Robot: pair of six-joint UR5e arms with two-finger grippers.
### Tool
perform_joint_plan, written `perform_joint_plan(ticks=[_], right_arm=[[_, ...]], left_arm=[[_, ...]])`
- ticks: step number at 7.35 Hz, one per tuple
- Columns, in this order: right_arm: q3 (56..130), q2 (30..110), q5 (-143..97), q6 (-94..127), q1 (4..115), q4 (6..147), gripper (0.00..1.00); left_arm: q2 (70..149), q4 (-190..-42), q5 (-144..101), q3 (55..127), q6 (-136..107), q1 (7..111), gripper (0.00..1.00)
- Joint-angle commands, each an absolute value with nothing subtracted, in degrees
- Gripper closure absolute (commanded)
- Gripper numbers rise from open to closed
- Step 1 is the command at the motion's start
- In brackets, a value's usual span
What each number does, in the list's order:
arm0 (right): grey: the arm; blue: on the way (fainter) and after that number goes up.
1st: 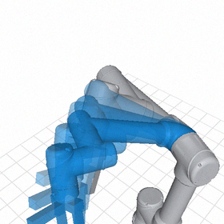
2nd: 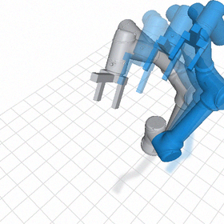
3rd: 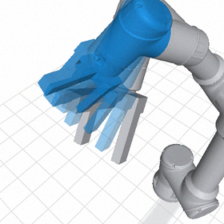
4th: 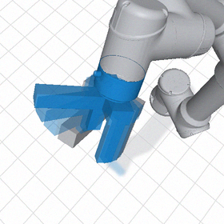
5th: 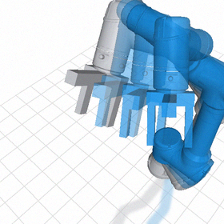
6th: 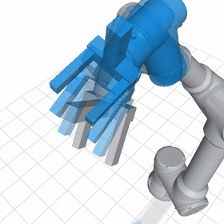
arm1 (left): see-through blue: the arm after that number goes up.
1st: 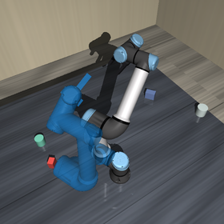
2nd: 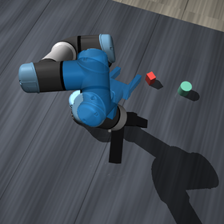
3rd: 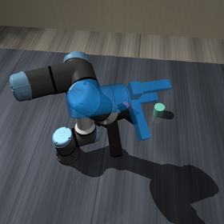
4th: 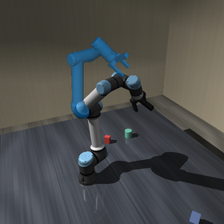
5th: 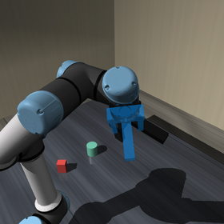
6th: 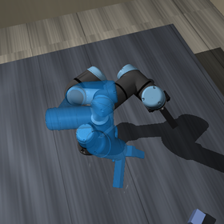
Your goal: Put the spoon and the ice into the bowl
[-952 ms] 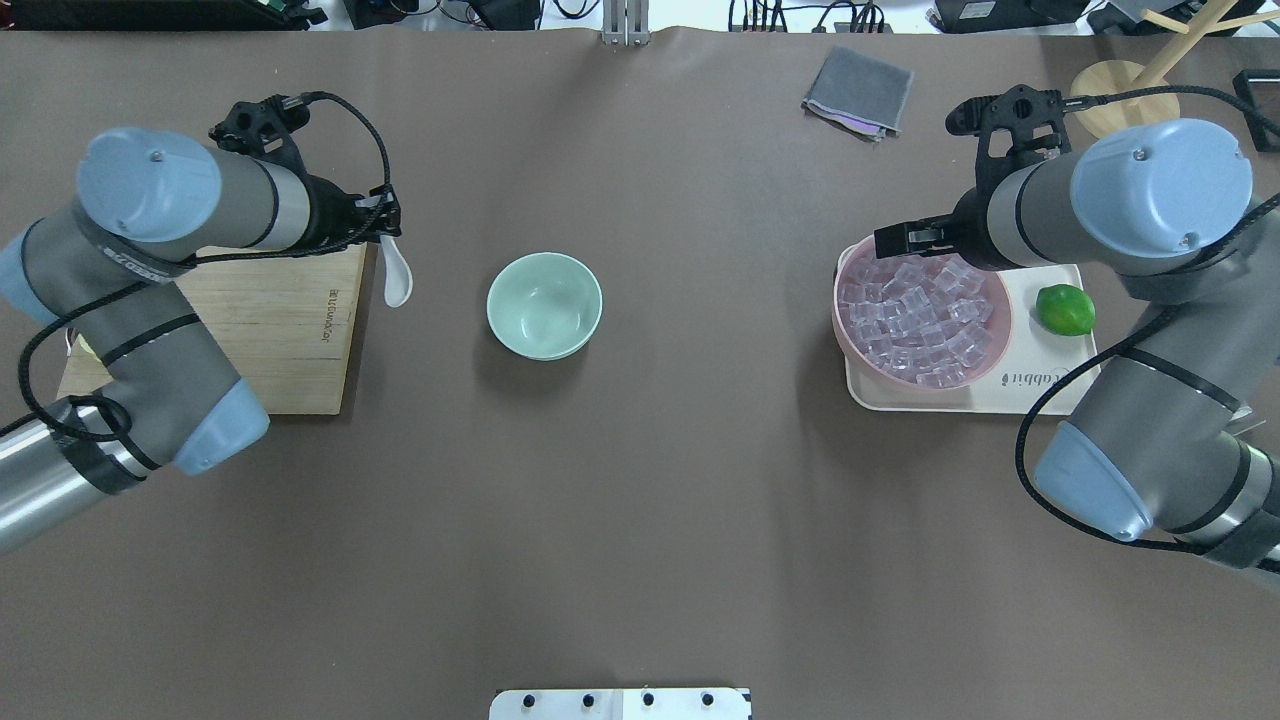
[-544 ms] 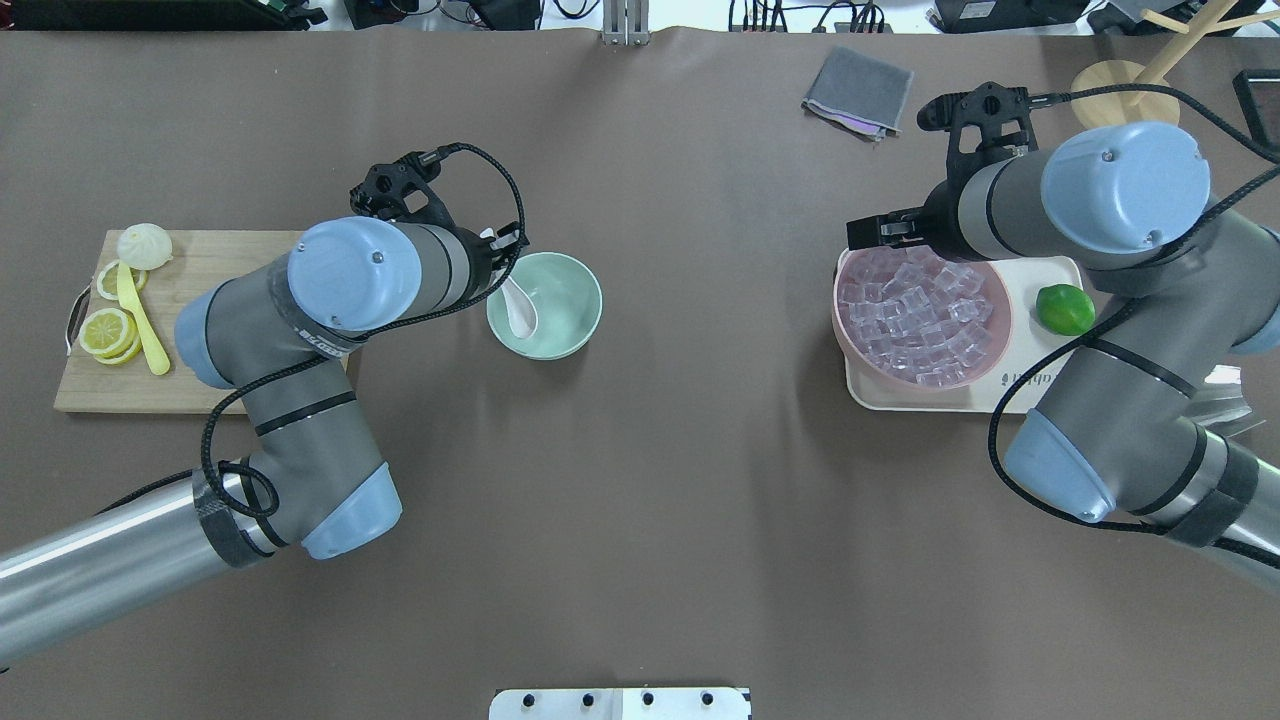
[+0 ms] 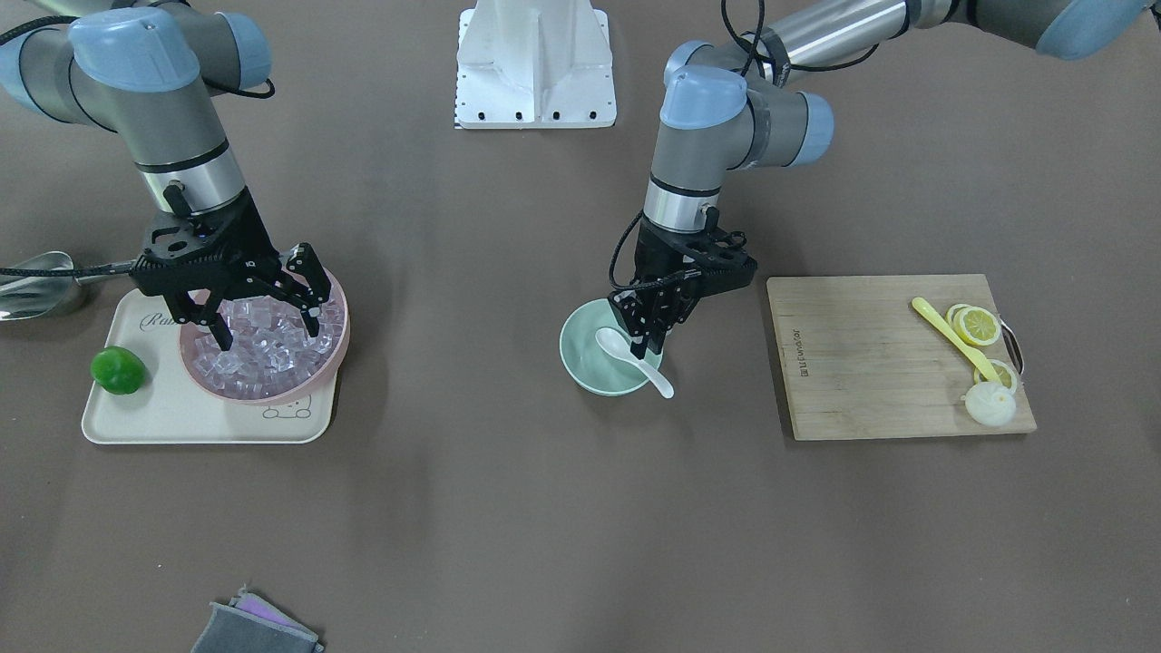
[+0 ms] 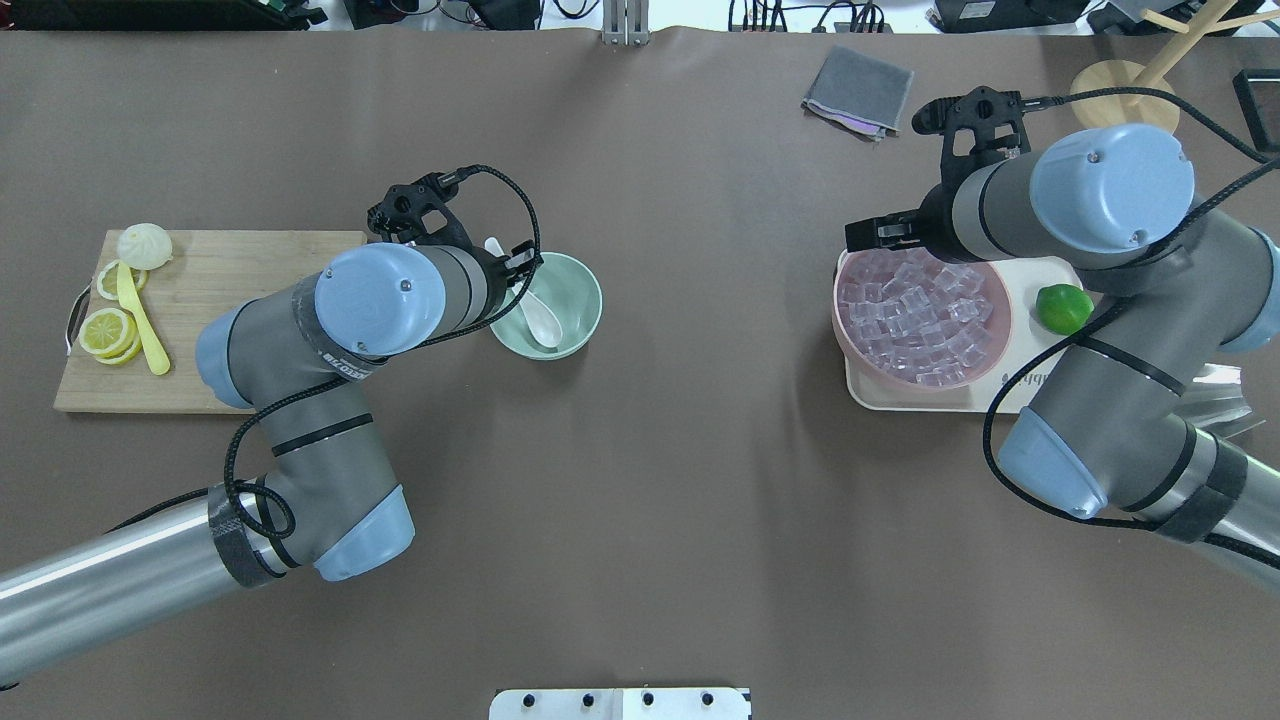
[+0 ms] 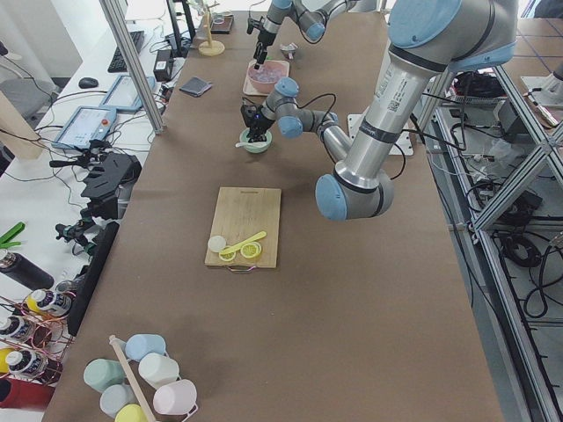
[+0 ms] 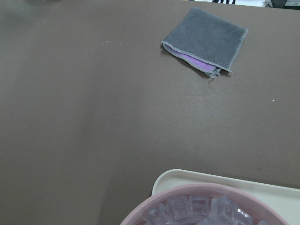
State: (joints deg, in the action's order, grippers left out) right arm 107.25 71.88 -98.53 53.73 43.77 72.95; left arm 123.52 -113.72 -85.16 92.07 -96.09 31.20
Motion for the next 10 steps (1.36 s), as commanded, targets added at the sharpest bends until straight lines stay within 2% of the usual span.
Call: perform_joint_plan(ticks=[1,3,4,6,7,8,10], right_arm=[[107.05,71.89,-98.53,54.31,43.77,73.12,0.01],[106.96,72.50,-98.26,55.19,43.94,73.83,0.02],[107.14,73.99,-97.91,55.28,44.03,73.74,0.02],[107.40,77.50,-95.99,55.46,43.95,73.74,0.02],[106.97,78.91,-94.15,55.55,43.60,73.74,0.03],[106.61,79.01,-93.70,57.29,43.42,73.74,0.08],[105.65,78.23,-90.90,61.77,41.58,73.83,0.31]], left_arm=[[123.23,-113.29,-86.39,93.94,-91.97,31.38,0.03],[121.48,-97.30,-98.63,104.10,-76.10,37.14,0.02],[118.94,-93.81,-106.27,107.46,-64.28,42.92,0.02],[113.92,-93.78,-114.68,107.58,-50.50,50.60,0.02],[113.38,-93.87,-114.61,107.49,-50.10,50.80,0.02],[113.38,-93.87,-114.61,107.58,-50.10,50.80,0.02],[113.29,-93.87,-114.61,107.58,-50.10,50.80,0.02]])
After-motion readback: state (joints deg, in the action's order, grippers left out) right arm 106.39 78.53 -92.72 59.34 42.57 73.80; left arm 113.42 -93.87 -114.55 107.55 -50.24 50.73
